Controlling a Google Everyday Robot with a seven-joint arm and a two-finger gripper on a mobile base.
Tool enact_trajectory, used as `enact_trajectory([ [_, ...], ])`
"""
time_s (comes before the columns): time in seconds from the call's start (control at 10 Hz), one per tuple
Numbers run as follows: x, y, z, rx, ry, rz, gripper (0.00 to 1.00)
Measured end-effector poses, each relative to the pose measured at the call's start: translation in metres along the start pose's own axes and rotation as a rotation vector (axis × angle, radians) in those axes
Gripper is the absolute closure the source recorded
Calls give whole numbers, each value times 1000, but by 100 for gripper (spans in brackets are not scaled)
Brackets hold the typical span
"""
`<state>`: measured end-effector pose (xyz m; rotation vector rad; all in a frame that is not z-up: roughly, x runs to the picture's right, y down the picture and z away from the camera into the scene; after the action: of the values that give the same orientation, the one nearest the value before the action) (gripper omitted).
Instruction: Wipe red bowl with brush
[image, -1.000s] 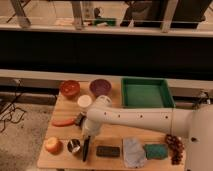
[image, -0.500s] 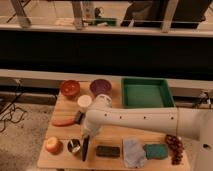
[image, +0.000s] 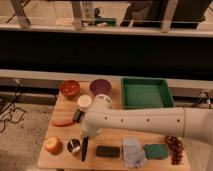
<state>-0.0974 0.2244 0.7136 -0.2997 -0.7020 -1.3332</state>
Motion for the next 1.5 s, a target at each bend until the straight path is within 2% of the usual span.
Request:
enact_trajectory([
  [0.3,-3,-21,-16,14,29,-41,81],
  [0.5,-7,-46,-30,26,48,-88,81],
  [0.9,-5,-83,-39,17,57,-163,81],
  [1.1,14,-96,-35,-5,45,-186,81],
  [1.5,71,-104,-36,-55,31,-179,81],
])
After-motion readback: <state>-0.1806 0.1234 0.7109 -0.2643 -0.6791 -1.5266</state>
